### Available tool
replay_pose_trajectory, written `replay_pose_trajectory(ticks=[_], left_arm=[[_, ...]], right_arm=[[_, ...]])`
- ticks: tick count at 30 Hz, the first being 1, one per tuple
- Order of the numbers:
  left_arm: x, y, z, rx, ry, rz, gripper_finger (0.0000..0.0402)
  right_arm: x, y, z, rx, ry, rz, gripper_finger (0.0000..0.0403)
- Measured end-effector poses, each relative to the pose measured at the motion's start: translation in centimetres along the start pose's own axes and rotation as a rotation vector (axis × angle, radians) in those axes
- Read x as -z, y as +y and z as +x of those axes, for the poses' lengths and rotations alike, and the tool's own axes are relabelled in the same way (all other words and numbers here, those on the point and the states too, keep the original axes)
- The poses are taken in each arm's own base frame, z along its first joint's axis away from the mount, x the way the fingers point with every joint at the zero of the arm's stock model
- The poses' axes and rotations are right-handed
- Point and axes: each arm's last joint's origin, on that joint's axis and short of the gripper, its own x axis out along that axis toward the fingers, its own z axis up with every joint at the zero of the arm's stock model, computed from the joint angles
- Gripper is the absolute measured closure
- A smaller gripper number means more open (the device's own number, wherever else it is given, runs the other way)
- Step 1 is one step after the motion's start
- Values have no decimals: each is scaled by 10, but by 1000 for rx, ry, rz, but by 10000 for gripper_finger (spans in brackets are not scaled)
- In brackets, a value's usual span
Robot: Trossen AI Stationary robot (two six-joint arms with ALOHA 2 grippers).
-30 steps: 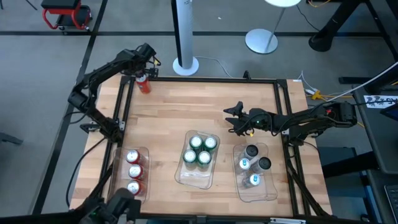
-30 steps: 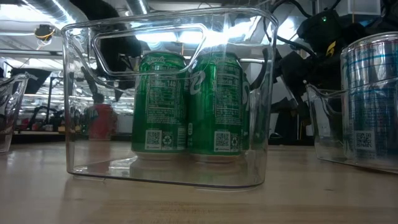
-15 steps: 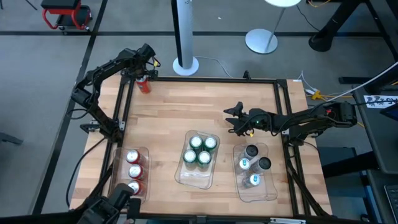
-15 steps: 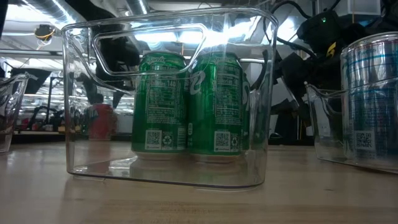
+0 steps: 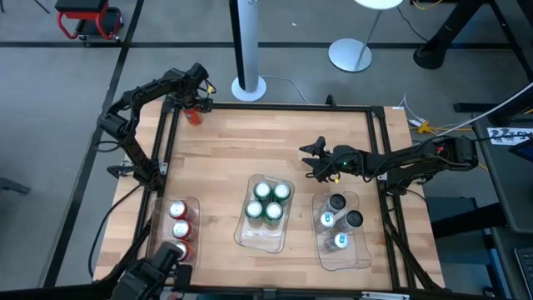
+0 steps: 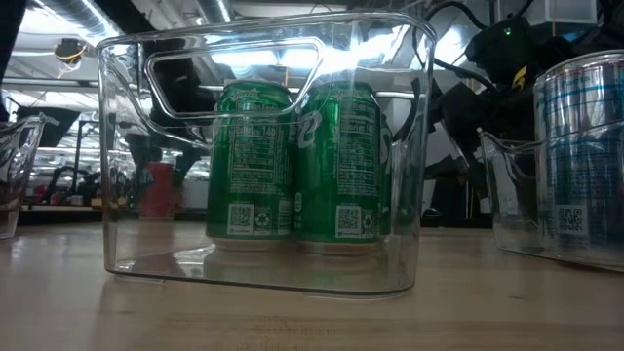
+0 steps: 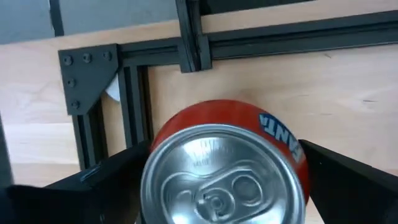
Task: Sort soda cans
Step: Put the red soda can into the left transparent bin
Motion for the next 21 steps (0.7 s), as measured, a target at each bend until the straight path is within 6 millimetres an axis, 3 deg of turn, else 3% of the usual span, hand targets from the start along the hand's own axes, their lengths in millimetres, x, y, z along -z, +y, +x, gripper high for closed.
replay_pose_trajectory(ticks=[16, 21], left_arm=[[1, 1, 11, 79, 6, 1, 32], [1, 0, 11, 85, -2, 5, 67]], right_arm=[[0, 0, 0, 1, 0, 0, 125], [0, 0, 0, 1, 0, 0, 125]])
